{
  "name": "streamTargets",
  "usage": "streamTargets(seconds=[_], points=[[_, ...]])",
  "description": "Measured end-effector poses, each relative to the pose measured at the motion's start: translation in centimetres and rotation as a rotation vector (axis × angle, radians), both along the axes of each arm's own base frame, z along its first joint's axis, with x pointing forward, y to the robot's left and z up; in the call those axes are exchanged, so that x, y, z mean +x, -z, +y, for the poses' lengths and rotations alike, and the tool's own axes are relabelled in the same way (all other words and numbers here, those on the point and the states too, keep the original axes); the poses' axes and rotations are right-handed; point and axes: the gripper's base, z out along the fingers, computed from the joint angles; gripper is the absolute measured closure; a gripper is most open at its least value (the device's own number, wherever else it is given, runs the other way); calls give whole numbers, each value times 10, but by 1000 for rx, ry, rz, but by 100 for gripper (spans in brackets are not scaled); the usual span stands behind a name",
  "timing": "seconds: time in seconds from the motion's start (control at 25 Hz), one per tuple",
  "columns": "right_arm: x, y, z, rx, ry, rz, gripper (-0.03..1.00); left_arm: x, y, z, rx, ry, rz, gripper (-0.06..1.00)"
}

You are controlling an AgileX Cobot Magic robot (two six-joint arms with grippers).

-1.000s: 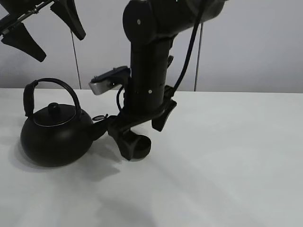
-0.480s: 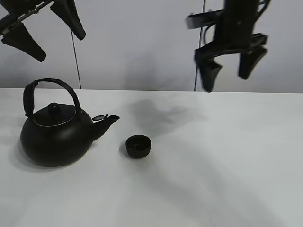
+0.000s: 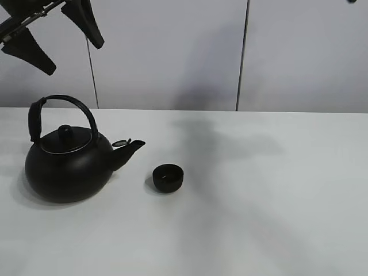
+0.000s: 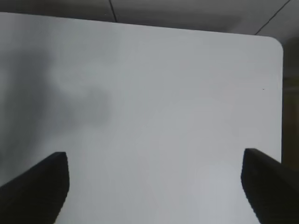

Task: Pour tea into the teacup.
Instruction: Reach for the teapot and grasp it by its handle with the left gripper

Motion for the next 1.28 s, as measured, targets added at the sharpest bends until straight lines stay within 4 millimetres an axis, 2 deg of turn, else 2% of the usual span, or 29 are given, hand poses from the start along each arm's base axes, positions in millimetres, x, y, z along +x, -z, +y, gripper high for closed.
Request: streamTargets(seconds=[0.16, 0.28, 0.36, 0.48, 0.6, 0.8, 0.88, 1.08, 1.16, 1.28], points=[[-70, -43, 4, 29, 11, -113, 28, 0, 0, 0, 0, 0, 0, 25], [-127, -54, 6, 52, 28, -163, 28, 0, 0, 0, 0, 0, 0, 25], [-163, -53, 7, 61, 40, -185, 28, 0, 0, 0, 0, 0, 0, 25], [-214, -41, 8, 69, 48, -216, 28, 0, 0, 0, 0, 0, 0, 25], [-267, -19, 9, 69, 47, -257, 28, 0, 0, 0, 0, 0, 0, 25], [-337, 34, 11, 69, 45, -332, 29, 0, 0, 0, 0, 0, 0, 25], [-360, 53, 12, 69, 43, -391, 29, 0, 0, 0, 0, 0, 0, 25], [-390, 89, 12, 60, 37, -528, 29, 0, 0, 0, 0, 0, 0, 25], [-391, 99, 12, 58, 38, -529, 29, 0, 0, 0, 0, 0, 0, 25], [-382, 117, 11, 49, 39, -454, 29, 0, 0, 0, 0, 0, 0, 25]])
